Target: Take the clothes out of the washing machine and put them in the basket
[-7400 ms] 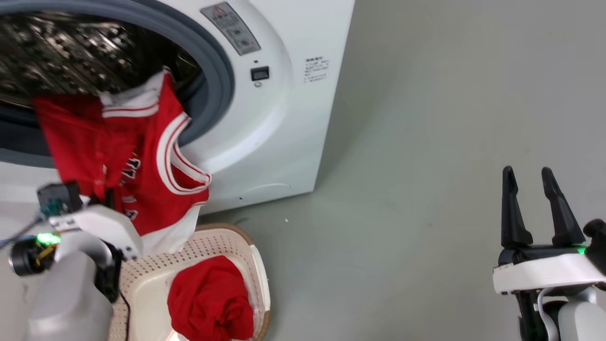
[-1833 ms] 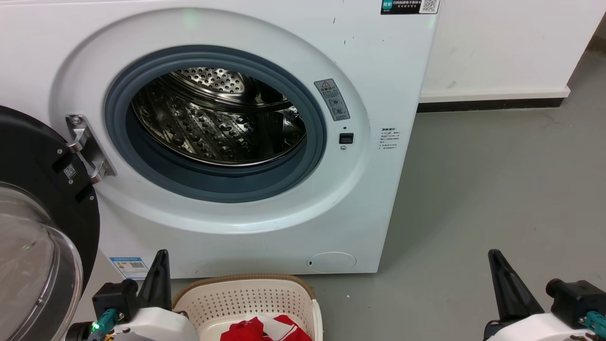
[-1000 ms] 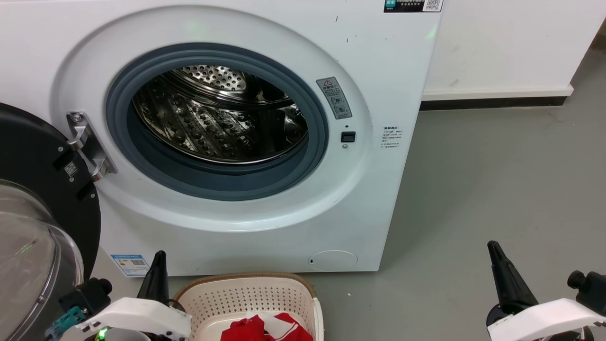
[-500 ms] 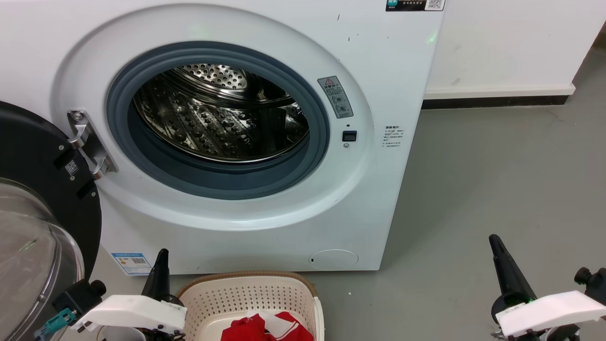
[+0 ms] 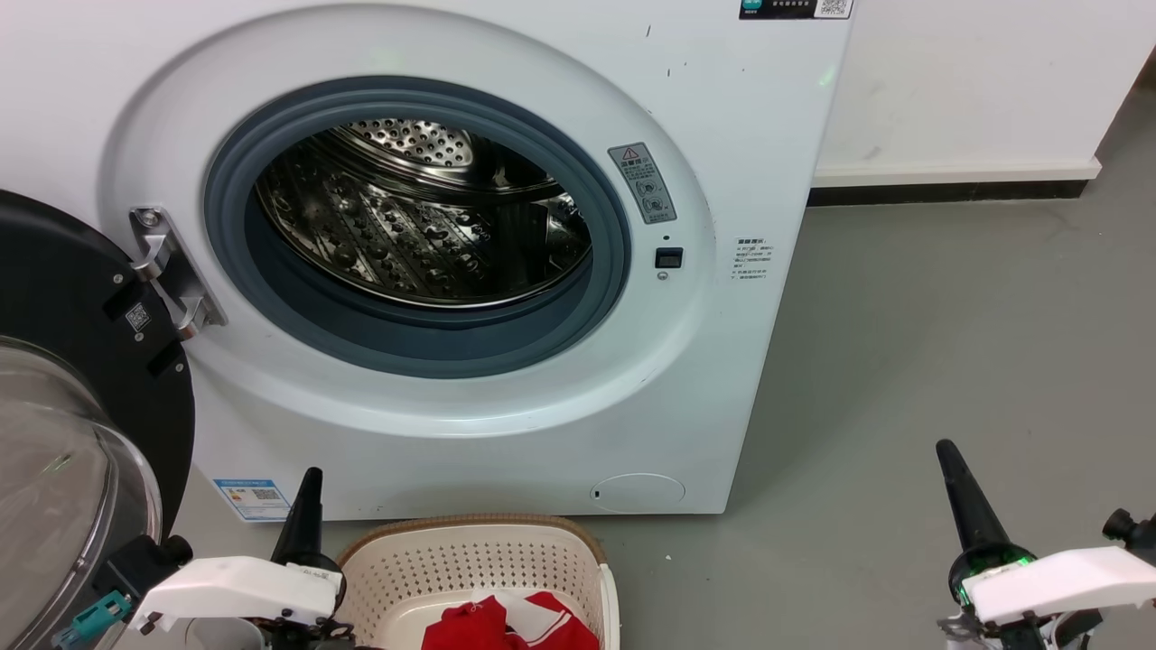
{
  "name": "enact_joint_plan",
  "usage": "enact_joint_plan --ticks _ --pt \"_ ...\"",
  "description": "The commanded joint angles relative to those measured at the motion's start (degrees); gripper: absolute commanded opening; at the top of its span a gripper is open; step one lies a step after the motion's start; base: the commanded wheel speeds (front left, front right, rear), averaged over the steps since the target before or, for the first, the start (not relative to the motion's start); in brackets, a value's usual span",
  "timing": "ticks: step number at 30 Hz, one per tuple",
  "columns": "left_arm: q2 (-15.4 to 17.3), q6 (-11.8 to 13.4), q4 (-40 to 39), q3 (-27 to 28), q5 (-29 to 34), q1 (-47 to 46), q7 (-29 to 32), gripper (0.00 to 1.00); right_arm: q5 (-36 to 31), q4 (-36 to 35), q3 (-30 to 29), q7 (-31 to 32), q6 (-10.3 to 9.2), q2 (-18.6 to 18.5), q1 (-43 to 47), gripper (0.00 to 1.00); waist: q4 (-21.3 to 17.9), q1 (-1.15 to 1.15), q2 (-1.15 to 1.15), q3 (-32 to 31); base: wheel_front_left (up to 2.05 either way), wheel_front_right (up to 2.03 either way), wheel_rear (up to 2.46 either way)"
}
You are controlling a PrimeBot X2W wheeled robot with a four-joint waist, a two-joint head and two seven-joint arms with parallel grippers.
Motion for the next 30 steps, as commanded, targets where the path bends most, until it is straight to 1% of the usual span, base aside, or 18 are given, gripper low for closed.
enact_joint_plan --ticks 1,30 --pt "-0.23 -0.5 -0.41 0.34 -1.45 -1.61 0.39 0.0 1.71 -0.08 -0.2 0.19 -0.01 -0.42 -1.63 0.0 0.02 -0.01 0.0 0.02 0.0 0.0 0.0" --pt "-1.97 -2.9 0.7 2.72 -16.94 -2.8 3.94 0.0 18.48 4.29 -1.27 1.36 -0.01 -0.31 -4.58 0.0 0.36 -0.01 0.0 0.48 0.0 0.0 0.0"
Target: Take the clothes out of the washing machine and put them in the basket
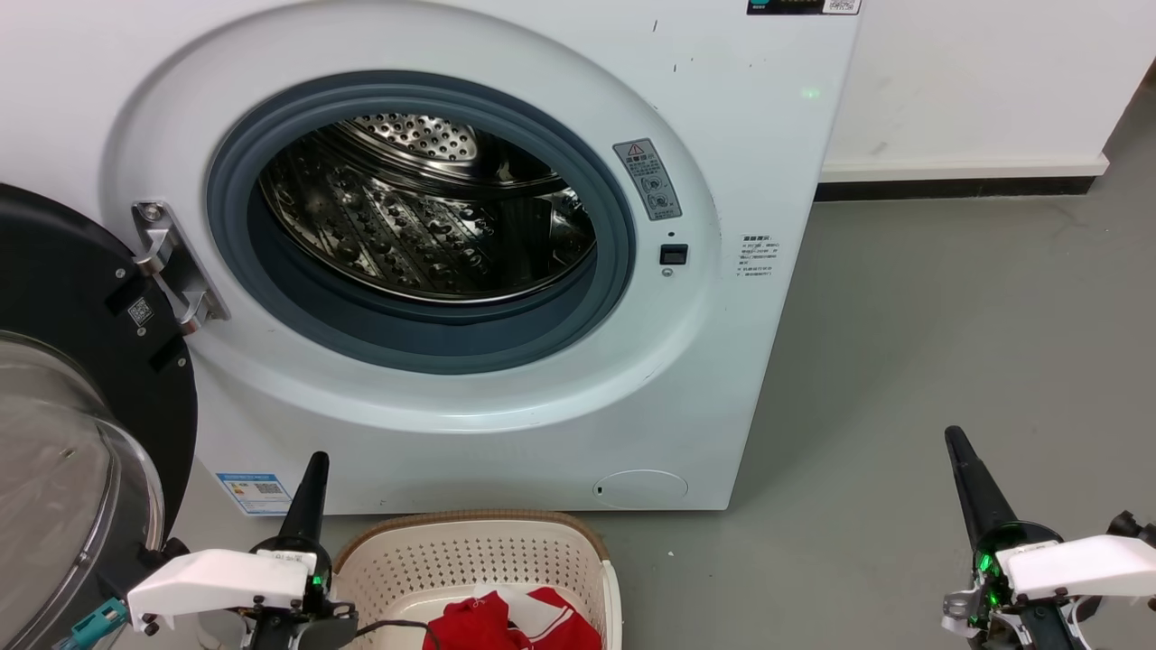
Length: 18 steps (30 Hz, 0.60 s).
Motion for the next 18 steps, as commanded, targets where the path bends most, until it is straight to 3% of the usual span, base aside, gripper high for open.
enact_joint_plan --ticks 1,18 --pt "-0.27 -0.53 -0.09 0.45 -1.39 -1.31 0.39 0.0 1.58 0.23 -0.17 0.21 0.0 -0.25 -1.48 0.0 0.02 0.0 0.0 0.03 0.0 0.0 0.0" --pt "-0.95 -1.54 0.42 1.42 -8.39 -1.85 1.95 0.0 9.03 2.21 -0.82 0.82 0.0 -0.05 -2.8 0.0 0.21 0.0 0.0 0.28 0.0 0.0 0.0"
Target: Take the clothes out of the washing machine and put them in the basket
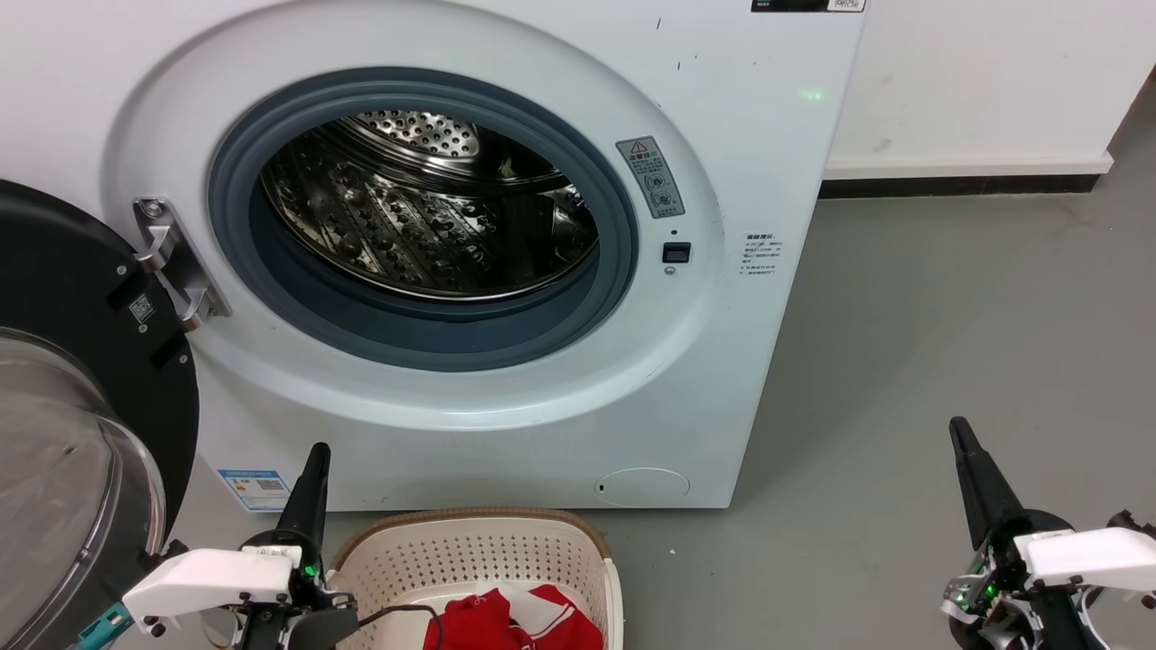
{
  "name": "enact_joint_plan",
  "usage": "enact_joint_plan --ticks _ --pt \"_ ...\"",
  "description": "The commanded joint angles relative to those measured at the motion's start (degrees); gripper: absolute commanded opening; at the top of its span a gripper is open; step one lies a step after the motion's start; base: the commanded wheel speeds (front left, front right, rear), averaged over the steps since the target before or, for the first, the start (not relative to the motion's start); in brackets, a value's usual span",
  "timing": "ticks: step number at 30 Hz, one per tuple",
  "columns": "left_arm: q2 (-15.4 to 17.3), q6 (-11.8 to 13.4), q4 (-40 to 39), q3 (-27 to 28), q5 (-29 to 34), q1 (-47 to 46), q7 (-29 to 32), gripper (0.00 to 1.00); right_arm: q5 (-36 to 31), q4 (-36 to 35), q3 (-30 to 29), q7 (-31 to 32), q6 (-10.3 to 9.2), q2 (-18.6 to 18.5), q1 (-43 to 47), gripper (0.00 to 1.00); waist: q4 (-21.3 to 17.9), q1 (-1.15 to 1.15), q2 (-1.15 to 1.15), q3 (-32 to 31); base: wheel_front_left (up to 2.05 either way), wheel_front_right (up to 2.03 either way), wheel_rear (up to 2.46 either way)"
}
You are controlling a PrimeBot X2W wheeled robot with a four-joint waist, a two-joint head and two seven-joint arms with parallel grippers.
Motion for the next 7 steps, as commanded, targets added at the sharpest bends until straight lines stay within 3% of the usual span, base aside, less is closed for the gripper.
enact_joint_plan --ticks 1,7 --pt "0.05 -0.27 0.02 0.16 -0.87 -1.07 0.33 0.0 0.95 0.2 -0.19 0.13 0.0 -0.09 -1.11 0.0 0.01 0.0 0.0 0.01 0.0 0.0 0.0" --pt "-0.26 -0.72 0.18 0.56 -3.26 -1.27 0.9 0.0 3.52 0.84 -0.41 0.47 0.0 0.0 -1.54 0.0 0.08 0.0 0.0 0.11 0.0 0.0 0.0"
